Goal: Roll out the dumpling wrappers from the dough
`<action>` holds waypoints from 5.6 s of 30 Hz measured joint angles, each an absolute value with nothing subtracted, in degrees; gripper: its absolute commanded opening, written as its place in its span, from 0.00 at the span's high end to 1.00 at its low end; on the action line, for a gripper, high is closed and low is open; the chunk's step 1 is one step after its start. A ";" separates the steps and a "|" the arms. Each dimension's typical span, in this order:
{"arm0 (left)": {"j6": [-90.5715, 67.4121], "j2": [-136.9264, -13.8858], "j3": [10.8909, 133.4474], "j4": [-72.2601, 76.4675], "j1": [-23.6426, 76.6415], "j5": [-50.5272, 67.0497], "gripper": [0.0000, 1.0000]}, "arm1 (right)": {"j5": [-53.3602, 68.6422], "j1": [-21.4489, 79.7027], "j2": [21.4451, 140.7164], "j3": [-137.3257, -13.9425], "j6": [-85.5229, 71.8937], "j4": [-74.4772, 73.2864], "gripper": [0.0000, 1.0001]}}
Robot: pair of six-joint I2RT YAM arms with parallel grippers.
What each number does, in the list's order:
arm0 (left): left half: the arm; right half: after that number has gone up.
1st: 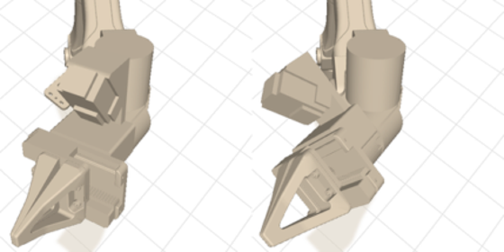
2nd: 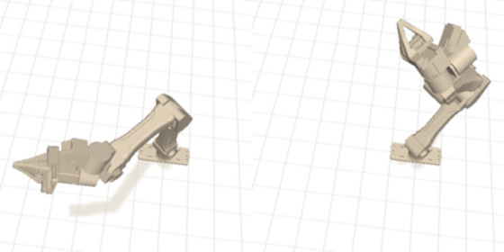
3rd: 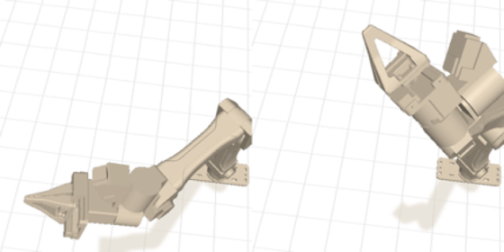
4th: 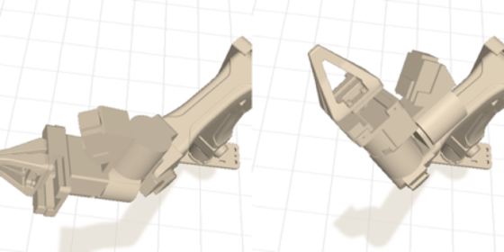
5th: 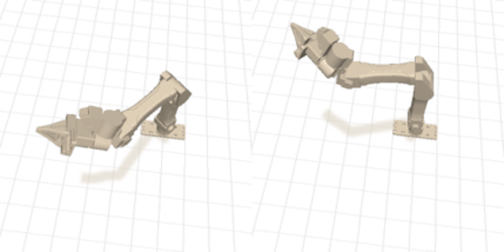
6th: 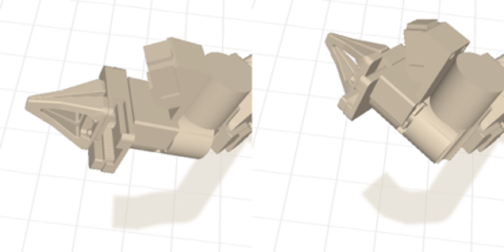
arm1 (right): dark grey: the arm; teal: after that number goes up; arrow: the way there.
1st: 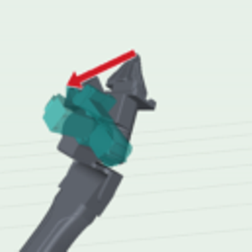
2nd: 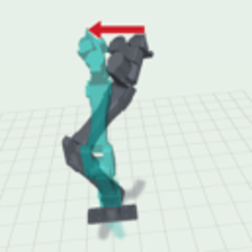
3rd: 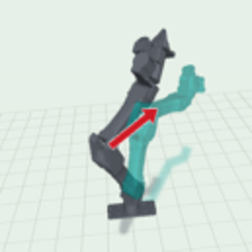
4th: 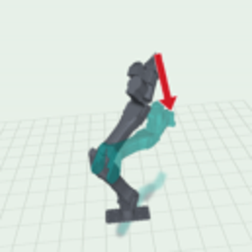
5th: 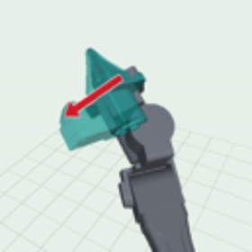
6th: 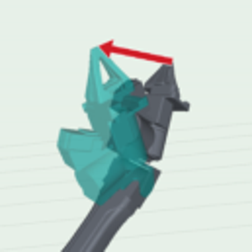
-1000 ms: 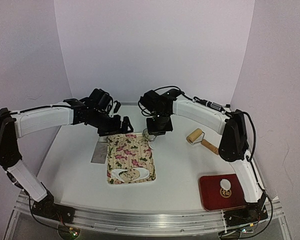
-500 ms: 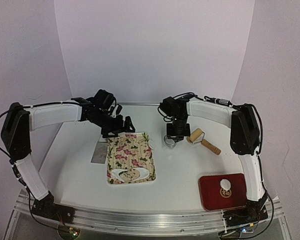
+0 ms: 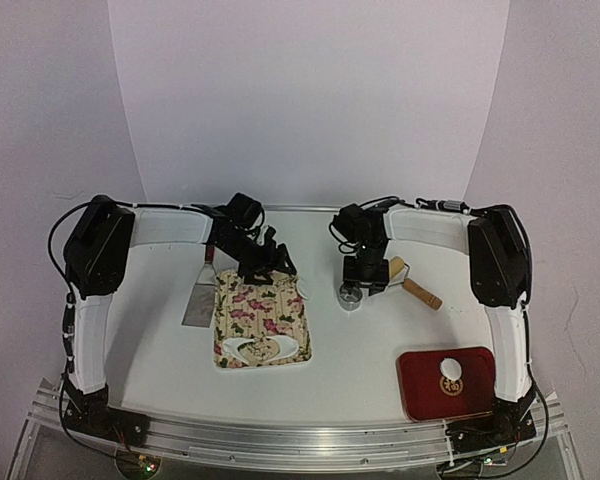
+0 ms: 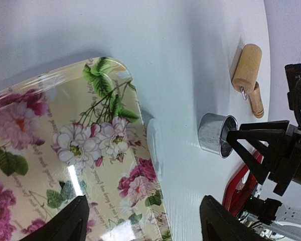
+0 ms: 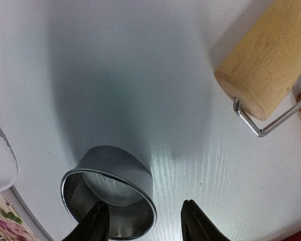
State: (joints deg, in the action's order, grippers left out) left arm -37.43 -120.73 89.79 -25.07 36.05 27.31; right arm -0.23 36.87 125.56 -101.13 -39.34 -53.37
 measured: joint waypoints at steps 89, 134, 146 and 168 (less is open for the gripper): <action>-19.64 -113.62 94.51 -35.17 18.96 19.82 0.04 | 0.05 34.98 115.91 -98.41 -36.76 -52.01 0.17; 1.45 -130.49 107.98 -38.90 5.23 45.72 1.00 | 4.79 31.53 101.43 -94.00 -33.59 -50.08 0.14; 2.22 -110.77 100.01 -41.03 5.25 36.35 1.00 | 12.92 31.53 105.23 -99.18 -28.14 -49.34 0.12; -20.32 -91.33 80.67 -30.30 17.17 35.03 1.00 | 27.20 40.70 107.48 -103.37 -29.25 -35.28 0.09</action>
